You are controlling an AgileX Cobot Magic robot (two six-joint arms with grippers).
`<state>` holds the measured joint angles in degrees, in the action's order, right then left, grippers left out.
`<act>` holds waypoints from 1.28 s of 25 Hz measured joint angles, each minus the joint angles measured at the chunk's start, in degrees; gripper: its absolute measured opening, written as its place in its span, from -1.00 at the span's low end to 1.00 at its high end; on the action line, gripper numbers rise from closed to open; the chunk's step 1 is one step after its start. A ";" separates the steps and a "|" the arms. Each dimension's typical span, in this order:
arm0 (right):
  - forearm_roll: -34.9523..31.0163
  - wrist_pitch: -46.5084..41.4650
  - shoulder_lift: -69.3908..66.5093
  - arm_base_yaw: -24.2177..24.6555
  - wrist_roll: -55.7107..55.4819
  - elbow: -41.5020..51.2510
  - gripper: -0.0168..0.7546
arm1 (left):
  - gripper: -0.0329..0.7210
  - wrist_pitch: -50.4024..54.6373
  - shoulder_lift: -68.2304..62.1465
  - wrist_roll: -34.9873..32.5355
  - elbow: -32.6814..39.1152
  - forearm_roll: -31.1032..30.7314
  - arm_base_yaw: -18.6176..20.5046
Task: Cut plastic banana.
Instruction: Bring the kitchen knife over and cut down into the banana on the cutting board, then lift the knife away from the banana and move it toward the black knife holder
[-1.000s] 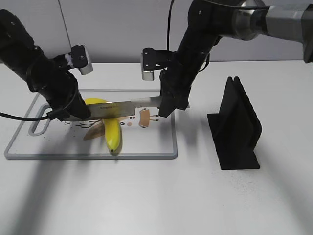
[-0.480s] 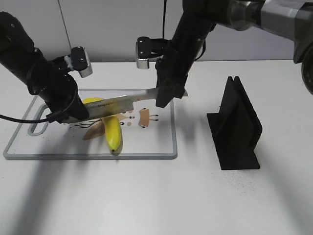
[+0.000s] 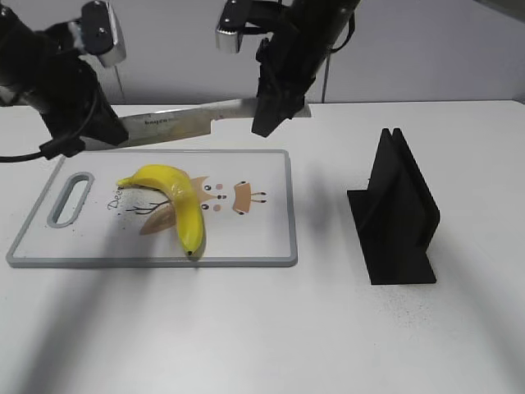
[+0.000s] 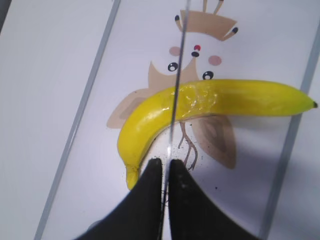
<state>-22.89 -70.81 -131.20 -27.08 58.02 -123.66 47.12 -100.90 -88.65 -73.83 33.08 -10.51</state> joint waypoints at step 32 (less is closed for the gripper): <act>3.64 0.46 11.36 -0.42 5.86 11.62 -0.54 | 0.86 -2.84 6.87 20.85 0.41 6.30 -0.39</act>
<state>-19.25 -70.35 -119.84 -27.50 63.88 -112.04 44.28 -94.04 -67.80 -73.42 39.38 -10.90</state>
